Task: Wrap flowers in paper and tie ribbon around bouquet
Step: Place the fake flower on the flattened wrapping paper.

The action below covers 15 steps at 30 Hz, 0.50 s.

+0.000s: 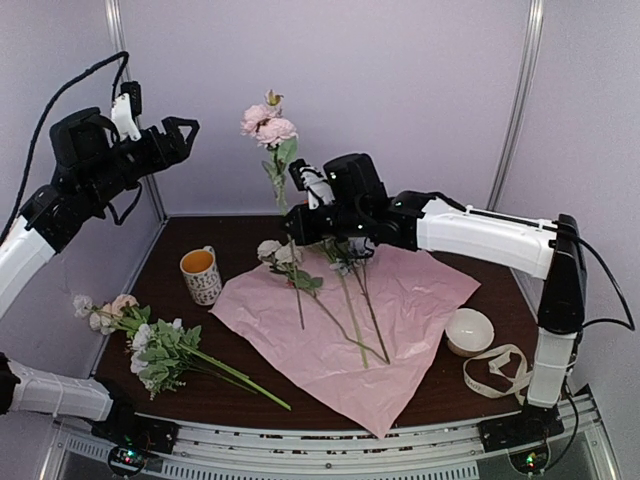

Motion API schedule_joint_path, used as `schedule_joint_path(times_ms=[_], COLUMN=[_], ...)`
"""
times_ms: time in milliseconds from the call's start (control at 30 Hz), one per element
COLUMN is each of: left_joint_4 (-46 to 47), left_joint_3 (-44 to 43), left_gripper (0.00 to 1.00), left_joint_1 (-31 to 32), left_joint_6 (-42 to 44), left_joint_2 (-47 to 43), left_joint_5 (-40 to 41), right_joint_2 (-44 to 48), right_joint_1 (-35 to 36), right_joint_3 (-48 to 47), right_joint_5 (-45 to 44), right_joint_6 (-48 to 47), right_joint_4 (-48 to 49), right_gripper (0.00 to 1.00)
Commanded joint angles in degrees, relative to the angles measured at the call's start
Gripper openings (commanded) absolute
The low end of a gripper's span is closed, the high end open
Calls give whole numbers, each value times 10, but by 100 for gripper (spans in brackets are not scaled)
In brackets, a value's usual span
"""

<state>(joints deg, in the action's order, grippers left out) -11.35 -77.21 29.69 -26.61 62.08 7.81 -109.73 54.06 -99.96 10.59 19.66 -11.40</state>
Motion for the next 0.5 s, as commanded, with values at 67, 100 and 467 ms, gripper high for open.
schedule_joint_path(times_ms=[67, 100, 467], left_joint_4=[-158, -161, -201], left_joint_3=[53, 65, 199], left_gripper=[93, 94, 95], left_joint_1=[-42, -54, -213], left_joint_6=[-10, -15, -77], left_joint_2=[40, 40, 64], left_joint_5=[98, 90, 17], right_joint_2=[20, 19, -36], right_joint_1=[-73, -83, -135], right_joint_3=[41, 52, 79], right_joint_5=[-100, -101, -175], right_joint_6=[30, 34, 48], right_joint_4=[-181, -189, -223], right_gripper=[0, 0, 38])
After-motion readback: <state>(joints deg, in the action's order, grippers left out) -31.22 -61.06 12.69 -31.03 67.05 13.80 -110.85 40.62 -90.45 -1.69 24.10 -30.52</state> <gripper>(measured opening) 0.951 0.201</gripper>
